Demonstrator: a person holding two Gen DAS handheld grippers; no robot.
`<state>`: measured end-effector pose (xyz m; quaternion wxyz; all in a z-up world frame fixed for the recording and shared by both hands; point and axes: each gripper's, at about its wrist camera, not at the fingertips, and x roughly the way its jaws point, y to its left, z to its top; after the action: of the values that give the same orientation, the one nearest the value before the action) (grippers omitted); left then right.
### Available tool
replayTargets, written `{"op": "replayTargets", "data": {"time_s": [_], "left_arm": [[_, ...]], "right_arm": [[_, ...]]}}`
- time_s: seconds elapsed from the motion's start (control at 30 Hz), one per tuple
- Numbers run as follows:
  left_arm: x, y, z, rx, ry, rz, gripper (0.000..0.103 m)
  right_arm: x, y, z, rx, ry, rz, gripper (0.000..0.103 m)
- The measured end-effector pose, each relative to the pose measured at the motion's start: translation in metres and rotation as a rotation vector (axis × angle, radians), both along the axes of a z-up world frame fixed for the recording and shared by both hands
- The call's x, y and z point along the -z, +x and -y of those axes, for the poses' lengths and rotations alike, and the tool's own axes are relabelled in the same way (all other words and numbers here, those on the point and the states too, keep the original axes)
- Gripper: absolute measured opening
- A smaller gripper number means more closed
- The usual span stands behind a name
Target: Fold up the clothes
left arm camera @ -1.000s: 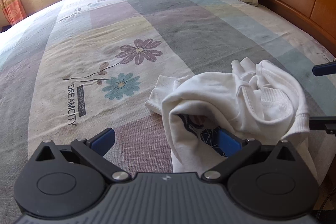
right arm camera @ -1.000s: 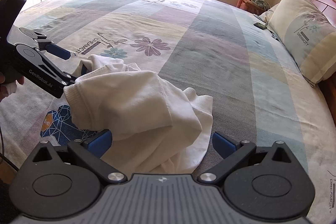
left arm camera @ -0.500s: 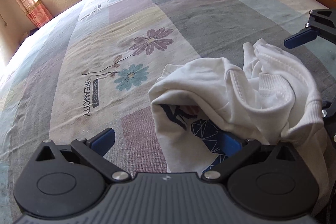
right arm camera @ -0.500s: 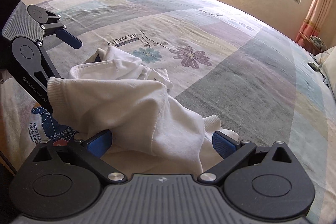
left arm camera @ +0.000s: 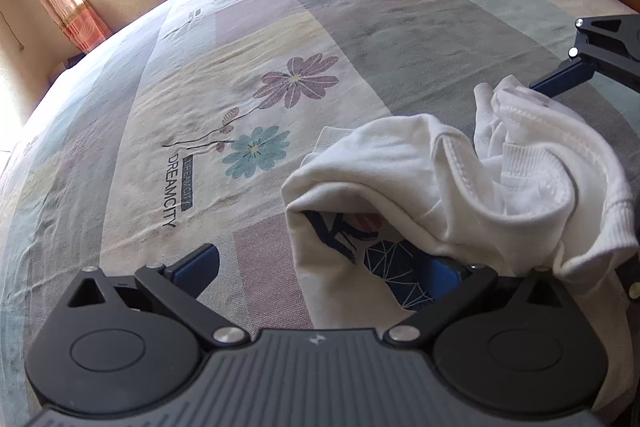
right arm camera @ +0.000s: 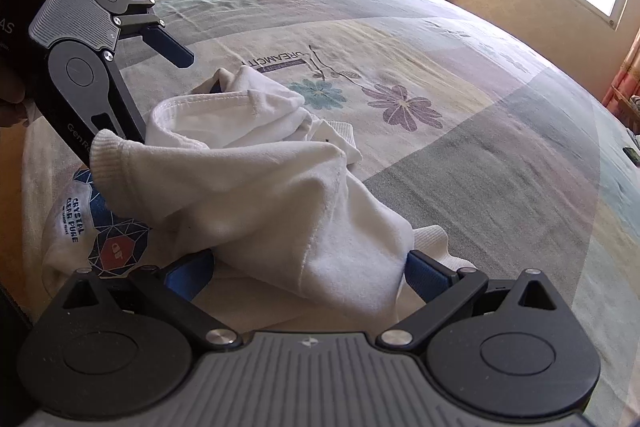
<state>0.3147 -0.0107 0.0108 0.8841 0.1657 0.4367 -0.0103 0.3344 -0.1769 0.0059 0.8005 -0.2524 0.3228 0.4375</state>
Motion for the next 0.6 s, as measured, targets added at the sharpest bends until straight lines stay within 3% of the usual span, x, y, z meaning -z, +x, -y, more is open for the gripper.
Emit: {"op": "replayTargets", "data": {"time_s": [0.17,0.23,0.33,0.4,0.5,0.6], "left_arm": [[-0.006,0.050,-0.015,-0.023,0.002,0.063,0.103],[-0.005,0.074,-0.022,-0.037,0.044,0.077,0.103],[-0.002,0.104,-0.033,-0.061,0.091,0.090,0.102],[0.000,0.120,-0.041,-0.081,0.109,0.101,0.102],[-0.004,0.110,-0.053,-0.043,-0.019,0.101,0.102],[-0.004,0.089,-0.064,0.003,-0.132,0.082,0.102]], "right_arm": [[-0.007,0.035,-0.009,0.074,0.029,0.045,0.103],[-0.010,0.054,-0.013,0.126,0.032,0.075,0.103],[-0.006,0.094,-0.019,0.272,0.015,0.131,0.103],[-0.001,0.121,-0.016,0.381,0.005,0.121,0.103],[-0.002,0.135,0.003,0.487,0.042,0.055,0.103],[-0.006,0.117,0.022,0.529,0.058,0.018,0.103]]}}
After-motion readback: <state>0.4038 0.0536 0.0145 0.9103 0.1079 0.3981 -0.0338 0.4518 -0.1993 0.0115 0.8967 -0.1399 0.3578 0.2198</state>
